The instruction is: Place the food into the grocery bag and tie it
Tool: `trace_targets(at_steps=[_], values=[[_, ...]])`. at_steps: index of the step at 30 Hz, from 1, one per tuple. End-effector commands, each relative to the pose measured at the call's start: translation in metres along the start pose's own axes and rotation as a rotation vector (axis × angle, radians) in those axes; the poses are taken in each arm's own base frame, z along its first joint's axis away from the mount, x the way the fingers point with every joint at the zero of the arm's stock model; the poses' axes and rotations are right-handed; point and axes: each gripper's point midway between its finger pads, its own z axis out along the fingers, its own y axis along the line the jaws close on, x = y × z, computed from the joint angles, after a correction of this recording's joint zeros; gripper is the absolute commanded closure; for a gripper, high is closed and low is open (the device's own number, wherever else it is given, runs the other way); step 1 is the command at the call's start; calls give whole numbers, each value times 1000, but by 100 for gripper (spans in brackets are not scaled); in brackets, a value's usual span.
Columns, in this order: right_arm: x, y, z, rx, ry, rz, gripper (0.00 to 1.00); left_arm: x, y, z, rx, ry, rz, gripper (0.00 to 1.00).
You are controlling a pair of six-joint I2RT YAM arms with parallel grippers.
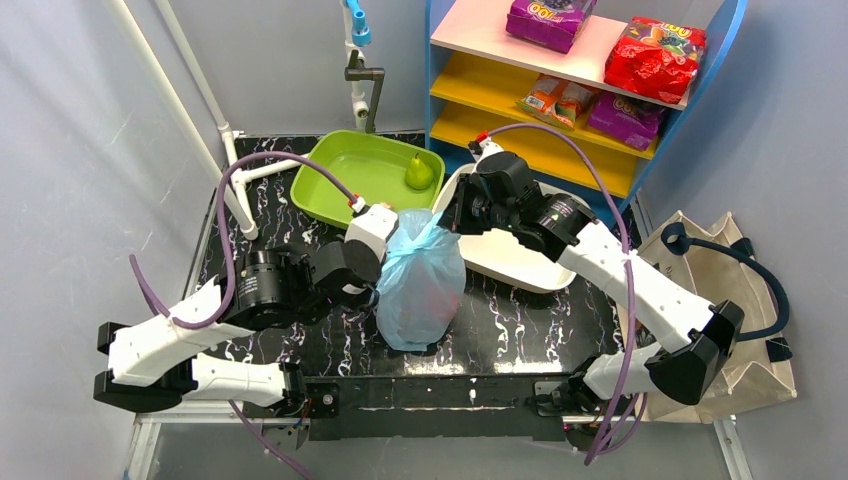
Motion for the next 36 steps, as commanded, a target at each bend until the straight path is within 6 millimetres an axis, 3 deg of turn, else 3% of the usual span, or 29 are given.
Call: trace_targets(at_steps=[1, 5, 9, 14, 17, 22, 30, 31, 32, 33, 34, 36], values=[[-31, -25, 5, 94, -95, -4, 99, 32, 23, -16, -27, 70, -2, 100], [-22, -43, 11, 135, -73, 14, 99, 47, 41, -27, -51, 81, -35, 100], [-8, -73, 18, 207, -36, 40, 99, 63, 58, -34, -80, 77, -76, 100], [21, -119, 29, 312, 36, 97, 99, 89, 65, -26, -103, 89, -131, 100], [35, -133, 36, 342, 79, 118, 99, 97, 67, -21, -112, 77, -179, 100], [41, -126, 42, 298, 111, 134, 99, 100, 61, -15, -88, 70, -190, 100], [22, -77, 36, 111, 101, 123, 99, 86, 47, -19, -14, 73, -106, 100], [21, -71, 35, 98, 102, 116, 99, 81, 45, -21, -1, 74, -96, 96], [20, -58, 32, 70, 117, 104, 99, 69, 41, -27, 14, 79, -56, 63], [25, -54, 32, 62, 130, 95, 99, 60, 37, -30, 31, 73, -31, 47], [26, -51, 32, 56, 132, 91, 99, 54, 31, -29, 49, 73, -12, 39], [27, -50, 31, 51, 135, 92, 99, 43, 22, -27, 76, 65, 25, 34]])
